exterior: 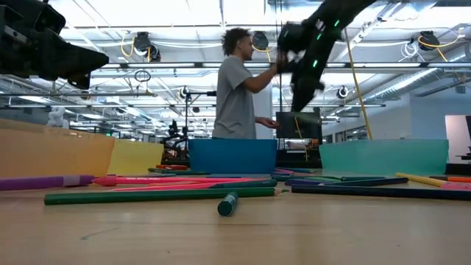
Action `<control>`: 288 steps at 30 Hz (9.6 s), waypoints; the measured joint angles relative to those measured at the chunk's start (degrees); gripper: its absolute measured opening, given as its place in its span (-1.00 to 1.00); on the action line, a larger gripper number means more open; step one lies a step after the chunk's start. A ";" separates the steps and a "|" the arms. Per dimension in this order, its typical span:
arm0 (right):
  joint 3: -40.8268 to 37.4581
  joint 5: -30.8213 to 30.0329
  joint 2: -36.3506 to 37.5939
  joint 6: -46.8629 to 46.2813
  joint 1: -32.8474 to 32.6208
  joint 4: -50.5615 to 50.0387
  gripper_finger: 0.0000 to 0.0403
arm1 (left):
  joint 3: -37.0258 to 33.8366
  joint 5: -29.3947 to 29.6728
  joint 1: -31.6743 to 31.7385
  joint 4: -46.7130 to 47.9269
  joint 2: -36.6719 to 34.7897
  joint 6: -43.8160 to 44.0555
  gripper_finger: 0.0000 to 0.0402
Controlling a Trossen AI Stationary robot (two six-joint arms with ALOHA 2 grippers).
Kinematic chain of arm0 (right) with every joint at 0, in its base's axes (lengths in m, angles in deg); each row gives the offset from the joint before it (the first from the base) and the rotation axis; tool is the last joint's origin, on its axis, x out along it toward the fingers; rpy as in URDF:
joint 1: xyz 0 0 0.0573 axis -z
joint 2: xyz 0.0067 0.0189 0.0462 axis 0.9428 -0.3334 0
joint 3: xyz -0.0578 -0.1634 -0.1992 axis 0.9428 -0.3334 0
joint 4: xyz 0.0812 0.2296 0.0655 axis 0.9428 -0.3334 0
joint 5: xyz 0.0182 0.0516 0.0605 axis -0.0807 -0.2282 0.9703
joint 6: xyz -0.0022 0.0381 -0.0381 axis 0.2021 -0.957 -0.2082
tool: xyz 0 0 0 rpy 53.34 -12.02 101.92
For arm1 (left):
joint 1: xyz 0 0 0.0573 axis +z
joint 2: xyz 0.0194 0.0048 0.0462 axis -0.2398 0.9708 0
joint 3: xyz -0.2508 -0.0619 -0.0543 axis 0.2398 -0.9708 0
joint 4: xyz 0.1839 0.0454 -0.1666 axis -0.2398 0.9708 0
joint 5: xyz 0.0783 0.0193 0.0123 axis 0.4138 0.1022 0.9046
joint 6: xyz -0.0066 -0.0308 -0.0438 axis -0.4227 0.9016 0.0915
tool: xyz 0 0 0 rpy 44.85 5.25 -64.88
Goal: Sort crayons/erasers/pens/pencils in bins
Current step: Put the green scissors into the light blue bin, then put the black scissors into the light blue bin, then put the red scissors into the light blue bin
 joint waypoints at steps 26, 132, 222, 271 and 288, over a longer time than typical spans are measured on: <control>-7.05 -6.99 -6.85 -1.39 24.09 -3.77 -0.83 | 0.01 0.00 -0.01 0.00 0.00 0.00 -0.80; -22.79 16.99 -8.41 -68.20 -90.37 -12.93 -0.75 | 0.00 0.00 -0.02 0.02 0.01 0.00 -0.80; -14.09 -8.18 -5.93 -27.66 12.20 -19.11 -0.65 | 0.00 0.01 -0.02 0.01 0.01 0.00 -0.80; -14.07 4.86 34.13 -41.43 -19.60 15.93 -0.50 | 4.60 10.35 3.84 -3.27 4.70 25.31 -0.80; -14.07 5.17 33.62 -39.94 -22.29 18.54 -0.50 | 36.22 3.64 22.44 23.63 44.49 20.87 -0.22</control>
